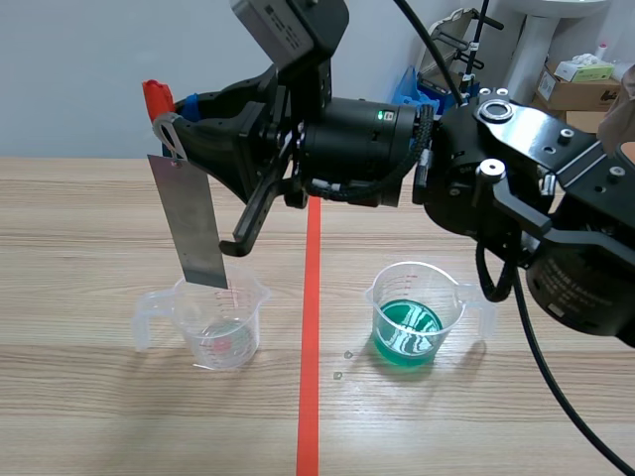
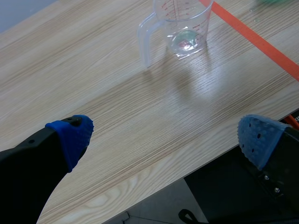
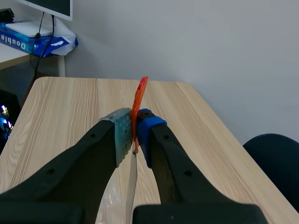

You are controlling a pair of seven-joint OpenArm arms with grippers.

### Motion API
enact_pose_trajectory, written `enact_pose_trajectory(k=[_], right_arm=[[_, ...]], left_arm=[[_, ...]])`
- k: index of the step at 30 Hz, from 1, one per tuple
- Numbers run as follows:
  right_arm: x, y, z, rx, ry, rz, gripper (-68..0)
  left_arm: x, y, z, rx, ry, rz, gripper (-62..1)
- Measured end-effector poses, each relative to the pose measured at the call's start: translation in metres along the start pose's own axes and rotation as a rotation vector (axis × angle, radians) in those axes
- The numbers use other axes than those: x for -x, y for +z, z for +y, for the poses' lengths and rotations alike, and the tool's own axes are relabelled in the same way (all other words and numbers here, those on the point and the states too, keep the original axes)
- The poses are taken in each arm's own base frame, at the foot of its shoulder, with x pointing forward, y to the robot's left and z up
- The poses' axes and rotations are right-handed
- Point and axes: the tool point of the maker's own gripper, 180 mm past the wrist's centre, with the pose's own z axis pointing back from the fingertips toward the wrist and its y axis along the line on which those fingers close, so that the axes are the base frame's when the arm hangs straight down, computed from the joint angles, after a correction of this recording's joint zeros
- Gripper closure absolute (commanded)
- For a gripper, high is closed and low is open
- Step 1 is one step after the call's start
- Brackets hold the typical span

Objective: Do the redox reaction experiment

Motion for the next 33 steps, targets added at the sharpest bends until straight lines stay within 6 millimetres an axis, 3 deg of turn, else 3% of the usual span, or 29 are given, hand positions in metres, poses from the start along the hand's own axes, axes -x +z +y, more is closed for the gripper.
enact_pose_trajectory(k=[7, 13, 33], right_arm=[[-0.006, -0.003, 0.005, -0.014, -0.004, 0.02, -0.8], [-0.026, 0.001, -0.002, 0.007, 0.0, -0.022, -0.8], [-0.022, 0.002, -0.003, 0.011, -0.001, -0.003, -0.8]], left_arm=[[0.0, 0.0, 0.0, 0.0, 0.0, 0.0, -62.3], [0.0, 0.0, 0.0, 0.001, -0.001, 0.0, -62.3], [0.0, 0.0, 0.0, 0.0, 0.0, 0.0, -62.3]])
